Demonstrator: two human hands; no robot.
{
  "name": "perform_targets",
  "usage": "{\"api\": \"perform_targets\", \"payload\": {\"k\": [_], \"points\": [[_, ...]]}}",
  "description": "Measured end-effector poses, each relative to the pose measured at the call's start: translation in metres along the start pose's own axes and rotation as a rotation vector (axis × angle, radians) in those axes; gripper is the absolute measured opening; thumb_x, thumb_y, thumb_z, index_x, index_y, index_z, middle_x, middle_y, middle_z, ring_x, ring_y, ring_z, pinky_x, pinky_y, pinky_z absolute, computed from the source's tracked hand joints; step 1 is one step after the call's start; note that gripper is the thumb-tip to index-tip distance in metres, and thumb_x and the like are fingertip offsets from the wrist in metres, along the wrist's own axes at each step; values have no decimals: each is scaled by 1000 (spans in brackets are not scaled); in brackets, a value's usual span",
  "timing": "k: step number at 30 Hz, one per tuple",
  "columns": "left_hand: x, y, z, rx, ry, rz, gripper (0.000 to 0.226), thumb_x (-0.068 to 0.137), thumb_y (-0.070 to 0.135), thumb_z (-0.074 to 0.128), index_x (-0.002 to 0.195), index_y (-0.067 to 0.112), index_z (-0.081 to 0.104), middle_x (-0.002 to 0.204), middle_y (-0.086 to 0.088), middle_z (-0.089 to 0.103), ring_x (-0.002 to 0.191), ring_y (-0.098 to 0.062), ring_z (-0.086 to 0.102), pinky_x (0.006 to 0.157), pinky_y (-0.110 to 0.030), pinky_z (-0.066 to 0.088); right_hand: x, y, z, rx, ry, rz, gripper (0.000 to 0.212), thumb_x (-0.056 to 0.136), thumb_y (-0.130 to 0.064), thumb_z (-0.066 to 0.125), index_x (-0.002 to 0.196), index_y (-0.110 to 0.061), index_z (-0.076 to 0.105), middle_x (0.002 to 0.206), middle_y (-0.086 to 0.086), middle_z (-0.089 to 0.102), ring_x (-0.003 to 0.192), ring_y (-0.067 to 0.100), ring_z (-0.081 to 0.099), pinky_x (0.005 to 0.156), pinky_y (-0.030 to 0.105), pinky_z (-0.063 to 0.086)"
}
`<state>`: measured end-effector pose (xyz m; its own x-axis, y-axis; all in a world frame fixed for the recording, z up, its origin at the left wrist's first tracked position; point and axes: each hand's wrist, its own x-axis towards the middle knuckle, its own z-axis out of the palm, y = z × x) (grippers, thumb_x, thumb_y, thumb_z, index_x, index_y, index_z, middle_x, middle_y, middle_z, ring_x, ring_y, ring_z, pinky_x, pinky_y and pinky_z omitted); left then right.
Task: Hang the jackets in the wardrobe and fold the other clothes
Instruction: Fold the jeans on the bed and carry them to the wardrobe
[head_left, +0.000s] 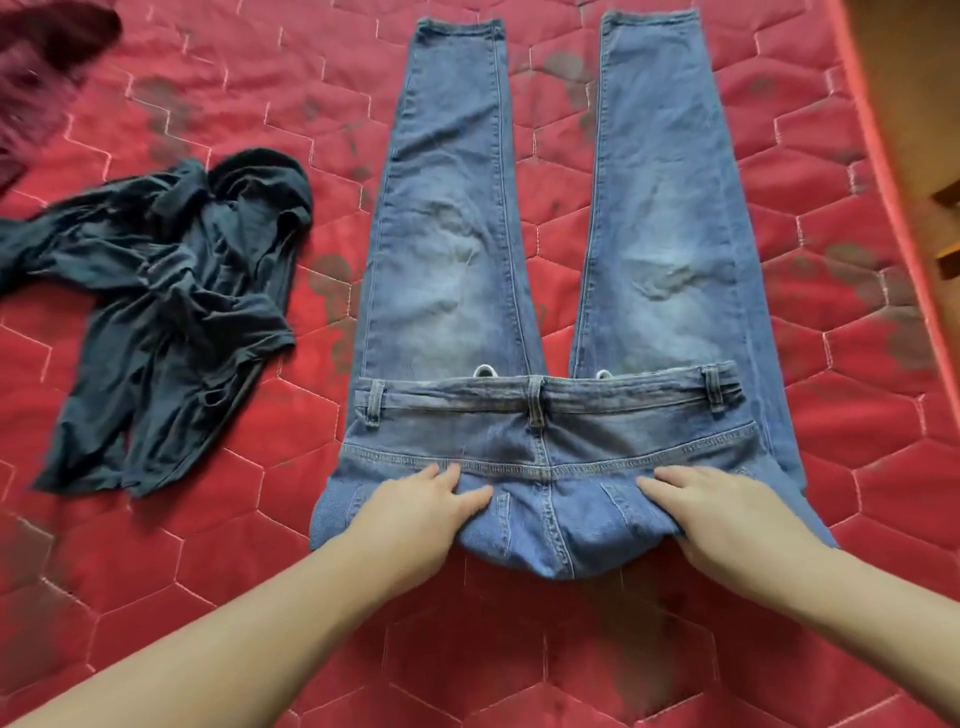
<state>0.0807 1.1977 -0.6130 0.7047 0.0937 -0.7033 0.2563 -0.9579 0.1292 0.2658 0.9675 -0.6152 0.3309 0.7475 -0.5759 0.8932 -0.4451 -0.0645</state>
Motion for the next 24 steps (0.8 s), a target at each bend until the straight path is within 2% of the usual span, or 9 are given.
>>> {"api": "perform_targets", "payload": {"k": [3,6,8,10,12,15,19,21,24], "points": [[-11,-2,-28,-149,-205,32,47,79,10,45,116,33,62,116,-6,66,106,-27,60,83,-32,49,-2,-4,-23,121,-275,32,10,77,-22,45,83,-23,52,100,0,66,96,24,63,72,31,47],[-11,-10,-65,-234,-489,-6,16,74,4,49,73,18,56,76,-8,65,70,-20,56,57,-25,42,7,-4,-56,179,-656,69,4,74,-16,50,74,-19,53,85,4,65,77,22,59,54,25,43],[-10,-17,-89,-225,-584,-112,17,71,4,58,72,21,57,67,-1,58,63,-18,54,50,-19,40,13,0,-83,147,-815,124,16,72,-16,59,85,-22,54,87,2,60,77,21,58,53,21,41],[-6,-25,-115,-272,-592,-191,19,70,1,61,81,16,62,68,0,56,61,-18,54,43,-13,37,20,8,-108,184,-836,165,21,69,-12,64,85,-20,54,83,2,59,72,21,59,53,20,42],[5,-40,-142,-284,-483,-240,15,67,0,62,77,11,62,71,-4,58,65,-24,56,48,-17,41,36,22,-134,226,-751,226,20,67,-9,65,85,-17,59,79,3,58,68,21,59,51,19,42],[31,-66,-180,-257,-65,-290,10,68,4,59,74,12,61,78,-9,62,75,-29,59,61,-28,45,69,52,-170,173,-454,282,13,70,-16,64,80,-17,57,84,5,61,73,22,61,59,27,49],[68,-72,-171,-120,503,-299,48,81,28,56,129,36,53,131,-2,59,116,-28,56,95,-38,43,101,79,-159,-17,176,291,34,81,-30,55,114,-22,54,118,8,60,103,31,60,80,37,43],[81,-60,-134,-134,436,-239,56,86,48,53,140,42,39,148,3,44,133,-24,43,108,-46,35,105,74,-131,-38,350,229,44,83,-40,52,123,-23,50,126,6,55,111,30,57,86,40,40],[94,-43,-67,-156,182,-199,74,83,77,31,148,51,9,162,11,1,149,-23,0,112,-65,6,102,60,-77,-2,305,112,64,85,-54,50,143,-28,41,149,6,40,133,27,42,108,49,30]]}}
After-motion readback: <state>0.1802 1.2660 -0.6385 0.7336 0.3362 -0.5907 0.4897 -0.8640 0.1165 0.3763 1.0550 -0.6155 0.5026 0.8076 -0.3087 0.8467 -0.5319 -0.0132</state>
